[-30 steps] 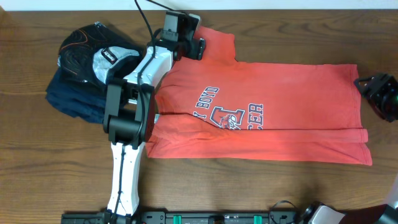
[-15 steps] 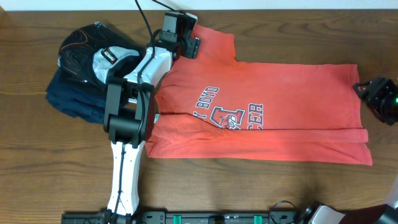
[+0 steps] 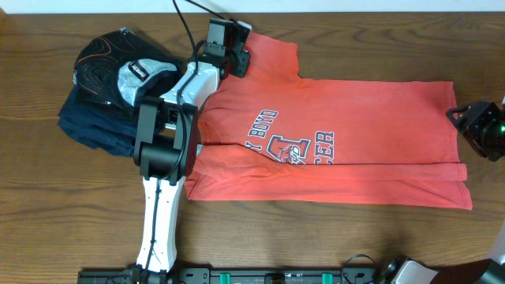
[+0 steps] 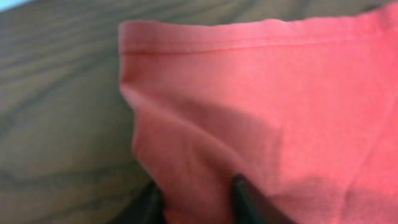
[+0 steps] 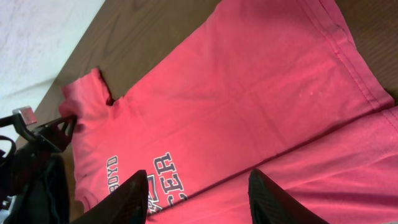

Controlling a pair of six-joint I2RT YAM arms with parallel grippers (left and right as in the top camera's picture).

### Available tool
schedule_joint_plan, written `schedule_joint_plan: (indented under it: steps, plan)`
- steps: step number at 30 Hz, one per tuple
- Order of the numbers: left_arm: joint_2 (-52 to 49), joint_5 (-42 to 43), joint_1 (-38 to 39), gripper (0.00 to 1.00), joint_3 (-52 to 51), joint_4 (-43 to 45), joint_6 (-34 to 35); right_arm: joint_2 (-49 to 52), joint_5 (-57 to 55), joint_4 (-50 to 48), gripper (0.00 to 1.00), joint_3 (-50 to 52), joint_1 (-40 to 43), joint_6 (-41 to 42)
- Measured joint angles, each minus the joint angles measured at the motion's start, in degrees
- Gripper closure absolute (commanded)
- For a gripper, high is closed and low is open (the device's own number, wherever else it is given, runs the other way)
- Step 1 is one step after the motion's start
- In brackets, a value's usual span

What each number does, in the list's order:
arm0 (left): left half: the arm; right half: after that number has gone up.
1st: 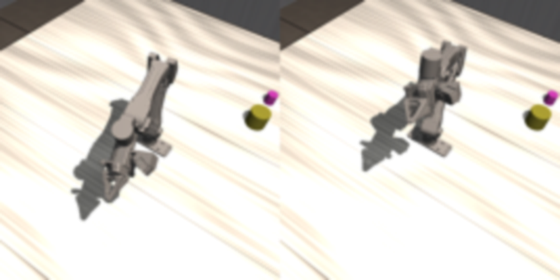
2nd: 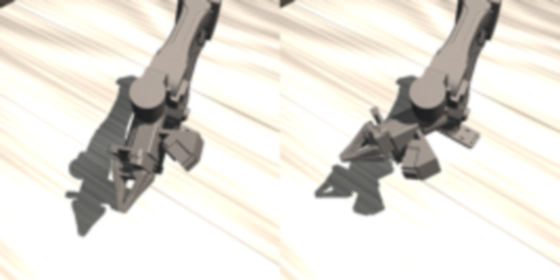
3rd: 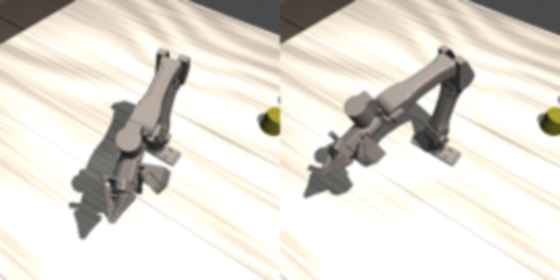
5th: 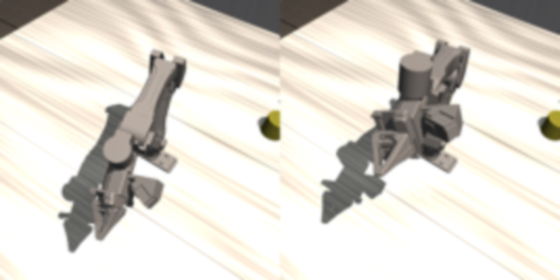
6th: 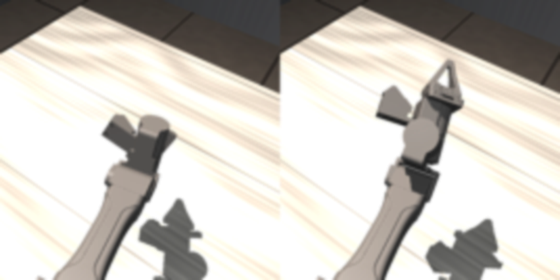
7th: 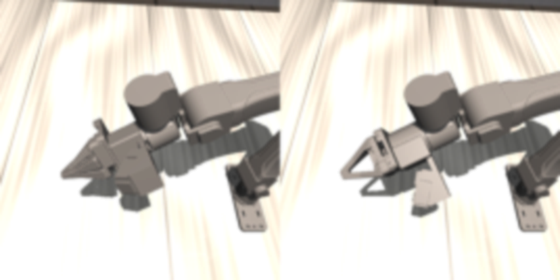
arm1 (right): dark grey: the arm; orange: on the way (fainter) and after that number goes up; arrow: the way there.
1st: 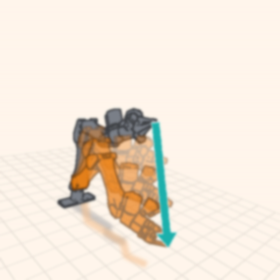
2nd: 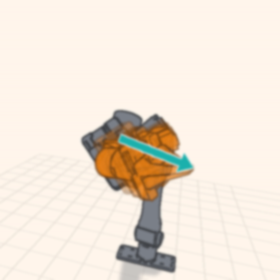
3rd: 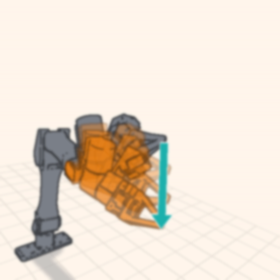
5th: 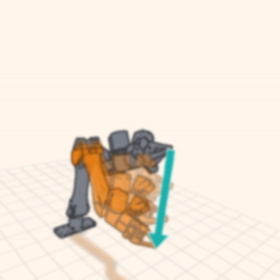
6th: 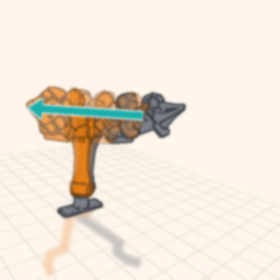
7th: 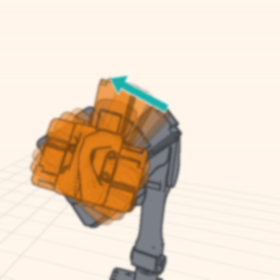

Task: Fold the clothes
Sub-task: 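Move the left gripper up to the shirt's left shoulder, then grasp the left shoulder with left gripper and right shoulder with right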

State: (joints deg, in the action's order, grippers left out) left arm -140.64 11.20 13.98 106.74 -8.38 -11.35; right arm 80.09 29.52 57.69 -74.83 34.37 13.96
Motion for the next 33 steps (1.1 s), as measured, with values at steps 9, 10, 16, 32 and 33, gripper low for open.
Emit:
schedule_joint_plan:
  steps: [9, 10, 16, 32, 33]
  plan:
    - [1.84, 1.33, 0.00, 0.94, 0.00, -7.54, -0.52, 0.00, -0.02, -0.61, 0.53, 0.00, -0.02, -0.02]
    - [2.62, 1.36, 0.00, 0.94, -0.02, -8.98, -0.52, 0.00, -0.11, -1.07, 0.53, 0.00, -0.02, -0.02]
    - [12.92, 1.60, 0.00, 0.94, -0.13, -19.28, -0.50, 0.02, -2.78, -6.60, 0.57, 0.00, -0.35, -1.11]
    - [20.79, 1.95, 0.79, 0.94, 0.35, -45.94, -0.50, 25.38, -14.05, -37.27, 0.63, 0.28, -5.75, -1.42]
    - [20.79, 1.95, 0.90, 0.94, 0.33, -47.52, -0.52, 27.32, -14.40, -39.23, 0.63, 0.28, -5.75, -1.42]
